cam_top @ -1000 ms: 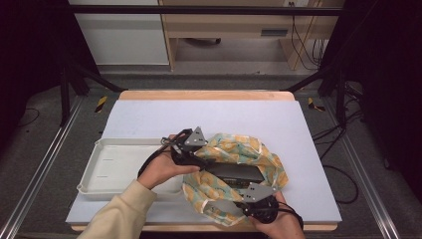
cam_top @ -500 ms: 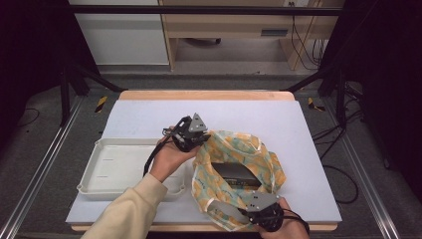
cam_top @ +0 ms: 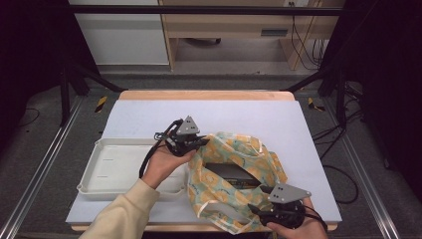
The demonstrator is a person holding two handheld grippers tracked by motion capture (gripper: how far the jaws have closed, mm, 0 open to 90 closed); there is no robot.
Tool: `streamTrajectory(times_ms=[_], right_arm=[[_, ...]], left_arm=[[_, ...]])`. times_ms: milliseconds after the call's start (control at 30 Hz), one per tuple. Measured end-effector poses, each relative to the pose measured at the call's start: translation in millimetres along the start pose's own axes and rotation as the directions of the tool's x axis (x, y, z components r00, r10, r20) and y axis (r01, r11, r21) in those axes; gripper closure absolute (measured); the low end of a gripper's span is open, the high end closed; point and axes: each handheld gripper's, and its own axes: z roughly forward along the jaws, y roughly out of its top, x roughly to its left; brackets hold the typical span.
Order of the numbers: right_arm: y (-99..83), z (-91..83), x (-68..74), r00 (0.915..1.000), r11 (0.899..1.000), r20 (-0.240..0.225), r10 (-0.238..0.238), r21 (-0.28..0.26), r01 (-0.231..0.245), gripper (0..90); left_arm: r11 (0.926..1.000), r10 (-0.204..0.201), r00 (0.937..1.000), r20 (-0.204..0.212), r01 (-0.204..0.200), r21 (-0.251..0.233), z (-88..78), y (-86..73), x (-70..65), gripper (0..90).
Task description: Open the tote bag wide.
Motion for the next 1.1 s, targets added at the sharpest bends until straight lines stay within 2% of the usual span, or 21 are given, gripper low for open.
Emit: streamTrajectory(times_ms=[100, 167, 200, 233, 267, 333, 367, 400, 500, 533, 567, 633, 667, 733, 767, 867, 933, 1100], right_arm=[[4.8, -7.8, -5.7, 0.9997, 0.999, 0.012, 0.021, -0.028, -0.020, 32.8], [9.6, -12.1, -11.0, 0.9985, 0.999, 0.046, 0.030, -0.039, -0.028, 32.6], [15.1, -15.9, -19.2, 0.9925, 0.998, 0.112, 0.049, -0.044, -0.044, 32.0], [17.9, -17.3, -23.6, 0.9866, 0.998, 0.152, 0.058, -0.045, -0.052, 30.1], [17.9, -17.3, -23.6, 0.9866, 0.998, 0.152, 0.058, -0.045, -0.052, 30.1], [23.0, -17.2, -32.6, 0.9674, 0.996, 0.239, 0.084, -0.043, -0.076, 27.3], [24.9, -15.6, -37.1, 0.9602, 0.995, 0.263, 0.095, -0.044, -0.086, 27.1], [26.6, -12.5, -41.2, 0.9563, 0.994, 0.270, 0.111, -0.043, -0.104, 26.5], [30.4, 3.7, -50.8, 0.9612, 0.991, 0.244, 0.129, 0.007, -0.135, 29.7], [30.8, 9.9, -54.0, 0.9639, 0.990, 0.232, 0.131, 0.027, -0.141, 34.3], [31.2, 16.6, -56.7, 0.9679, 0.988, 0.212, 0.134, 0.045, -0.147, 45.1], [30.9, 23.2, -61.5, 0.9689, 0.988, 0.214, 0.124, 0.065, -0.140, 60.0], [31.0, 25.3, -64.4, 0.9658, 0.987, 0.226, 0.127, 0.068, -0.145, 69.8], [31.5, 25.9, -70.7, 0.9578, 0.988, 0.256, 0.130, 0.052, -0.148, 80.7], [31.6, 25.3, -74.0, 0.9512, 0.988, 0.278, 0.133, 0.035, -0.149, 84.4], [31.2, 24.5, -81.1, 0.9299, 0.990, 0.342, 0.135, -0.003, -0.142, 88.5], [29.3, 28.2, -83.6, 0.9197, 0.990, 0.371, 0.129, 0.004, -0.140, 88.9], [16.5, 43.8, -92.8, 0.9194, 0.986, 0.371, 0.130, 0.047, -0.159, 87.4]], left_arm=[[1.0000, 0.008, 1.0000, -0.001, -0.008, 0.002, -1.1, 0.6, -1.9, 88.0], [0.9999, 0.012, 0.9999, -0.001, -0.012, -0.002, -2.5, 1.3, -3.4, 88.1], [0.9998, 0.016, 0.9999, -0.005, -0.016, -0.006, -3.6, 2.0, -3.6, 88.2], [0.9998, 0.015, 0.9999, -0.003, -0.015, -0.011, -4.9, 2.7, -4.0, 88.2], [0.9997, 0.018, 0.9998, -0.005, -0.018, -0.016, -6.4, 3.8, -3.7, 88.2], [0.9994, 0.015, 0.9999, -0.007, -0.015, -0.033, -10.7, 6.8, -1.7, 88.3], [0.9991, 0.011, 0.9999, -0.006, -0.012, -0.040, -12.9, 8.8, -0.5, 88.4], [0.9985, 0.003, 1.0000, -0.007, -0.004, -0.055, -14.1, 10.6, -0.3, 88.5], [0.9975, 0.002, 1.0000, -0.007, -0.003, -0.071, -17.0, 14.9, -1.3, 88.6], [0.9974, 0.005, 1.0000, -0.005, -0.006, -0.072, -17.7, 15.8, -2.3, 88.6], [0.9973, 0.009, 0.9999, -0.005, -0.010, -0.073, -17.9, 15.9, -3.0, 88.6], [0.9979, 0.023, 0.9997, -0.004, -0.023, -0.061, -17.7, 14.9, -4.3, 88.6], [0.9981, 0.026, 0.9997, 0.005, -0.026, -0.056, -16.8, 13.7, -5.0, 88.5], [0.9985, 0.047, 0.9989, 0.006, -0.047, -0.029, -14.0, 10.1, -7.3, 88.5], [0.9978, 0.065, 0.9979, 0.004, -0.065, -0.012, -11.3, 7.9, -8.8, 88.4], [0.9945, 0.099, 0.9951, -0.003, -0.099, 0.034, 0.4, -1.0, -14.5, 87.9], [0.9927, 0.104, 0.9945, -0.004, -0.104, 0.061, 9.5, -7.8, -17.1, 87.7], [0.9903, 0.090, 0.9959, -0.006, -0.089, 0.106, 27.5, -21.5, -17.2, 87.5]])
